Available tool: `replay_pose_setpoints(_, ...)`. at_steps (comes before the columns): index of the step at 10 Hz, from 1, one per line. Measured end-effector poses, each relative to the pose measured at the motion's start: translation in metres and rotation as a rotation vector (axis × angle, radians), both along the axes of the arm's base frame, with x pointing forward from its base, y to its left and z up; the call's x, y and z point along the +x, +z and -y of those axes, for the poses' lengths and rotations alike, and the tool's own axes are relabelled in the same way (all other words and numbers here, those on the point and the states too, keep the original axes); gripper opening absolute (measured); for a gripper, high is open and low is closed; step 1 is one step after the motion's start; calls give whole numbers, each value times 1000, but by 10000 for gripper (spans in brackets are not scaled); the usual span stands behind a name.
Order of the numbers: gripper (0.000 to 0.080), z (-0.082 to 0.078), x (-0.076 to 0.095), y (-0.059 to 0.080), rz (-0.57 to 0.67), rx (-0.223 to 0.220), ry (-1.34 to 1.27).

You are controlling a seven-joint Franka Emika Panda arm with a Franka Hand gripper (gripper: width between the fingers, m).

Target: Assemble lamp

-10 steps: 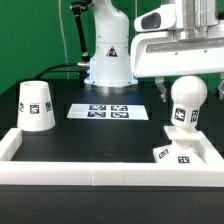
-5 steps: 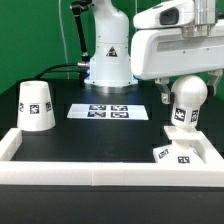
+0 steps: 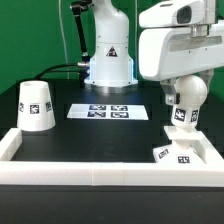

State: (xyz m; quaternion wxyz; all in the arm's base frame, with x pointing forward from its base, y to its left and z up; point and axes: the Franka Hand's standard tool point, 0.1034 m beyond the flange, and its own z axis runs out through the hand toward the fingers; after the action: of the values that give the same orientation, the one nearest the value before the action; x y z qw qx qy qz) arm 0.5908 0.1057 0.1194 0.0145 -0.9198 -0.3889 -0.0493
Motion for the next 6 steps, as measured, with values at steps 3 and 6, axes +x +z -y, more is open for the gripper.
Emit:
replay_pose_setpoints(3,698,1,7,1,27,-48,303)
replay_pose_setpoints(6,698,-1,10,-3,25,-102,534)
